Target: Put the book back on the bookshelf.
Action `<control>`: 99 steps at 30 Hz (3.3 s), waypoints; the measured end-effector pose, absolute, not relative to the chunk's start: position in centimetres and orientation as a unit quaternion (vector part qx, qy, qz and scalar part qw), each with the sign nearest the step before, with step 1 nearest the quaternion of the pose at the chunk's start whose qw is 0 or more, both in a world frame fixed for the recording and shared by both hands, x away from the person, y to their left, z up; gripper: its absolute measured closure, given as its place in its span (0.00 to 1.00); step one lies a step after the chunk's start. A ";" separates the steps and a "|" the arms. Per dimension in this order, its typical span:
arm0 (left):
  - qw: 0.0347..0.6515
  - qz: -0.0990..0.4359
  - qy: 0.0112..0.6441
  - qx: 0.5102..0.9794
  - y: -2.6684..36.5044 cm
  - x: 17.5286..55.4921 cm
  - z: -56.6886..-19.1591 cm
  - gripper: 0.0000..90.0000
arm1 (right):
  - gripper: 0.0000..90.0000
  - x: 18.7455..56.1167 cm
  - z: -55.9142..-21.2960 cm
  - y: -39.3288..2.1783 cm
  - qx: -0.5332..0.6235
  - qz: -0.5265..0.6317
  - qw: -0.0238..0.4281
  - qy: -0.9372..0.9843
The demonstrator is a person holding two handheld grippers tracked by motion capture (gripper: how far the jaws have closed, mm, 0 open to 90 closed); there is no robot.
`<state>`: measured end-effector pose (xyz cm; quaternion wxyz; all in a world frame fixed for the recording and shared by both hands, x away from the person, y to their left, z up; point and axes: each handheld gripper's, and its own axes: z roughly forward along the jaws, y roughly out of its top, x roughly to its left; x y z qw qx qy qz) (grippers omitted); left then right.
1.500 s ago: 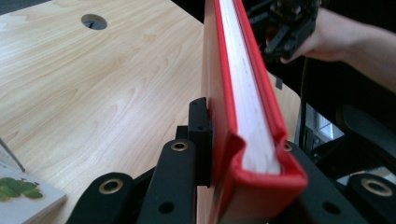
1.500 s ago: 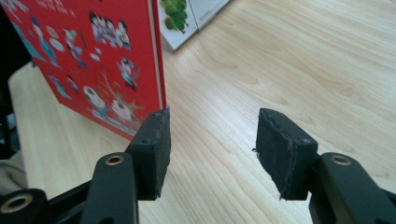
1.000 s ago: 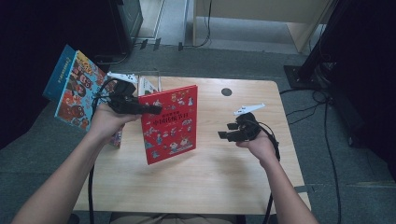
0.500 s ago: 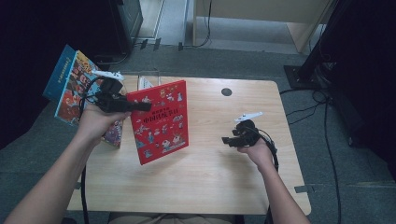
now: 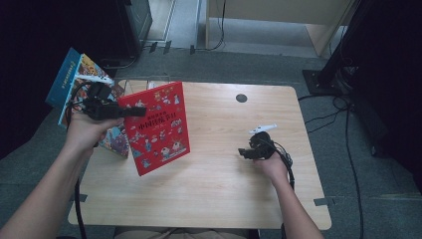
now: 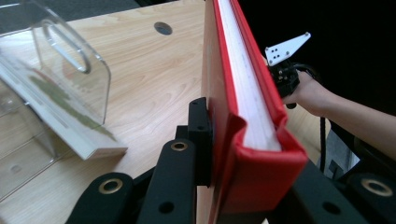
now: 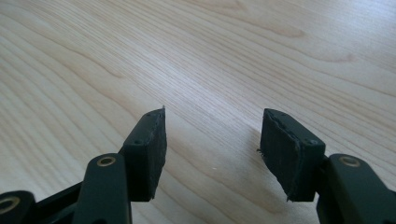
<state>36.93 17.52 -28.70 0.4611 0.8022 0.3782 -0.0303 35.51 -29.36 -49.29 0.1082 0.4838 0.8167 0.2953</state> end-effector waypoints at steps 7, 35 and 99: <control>0.469 -0.025 0.392 0.791 19.2 36.6 -28.6 0.89 | 0.46 35.5 -50.1 -29.4 0.489 0.290 0.131 0.812; 0.471 0.006 0.446 0.761 25.0 35.7 -27.7 0.89 | 0.35 34.1 -52.2 -29.8 0.464 0.361 0.196 0.785; 0.425 0.115 0.579 0.686 24.4 41.6 -28.0 0.89 | 0.30 34.0 -52.3 -29.7 0.464 0.362 0.195 0.784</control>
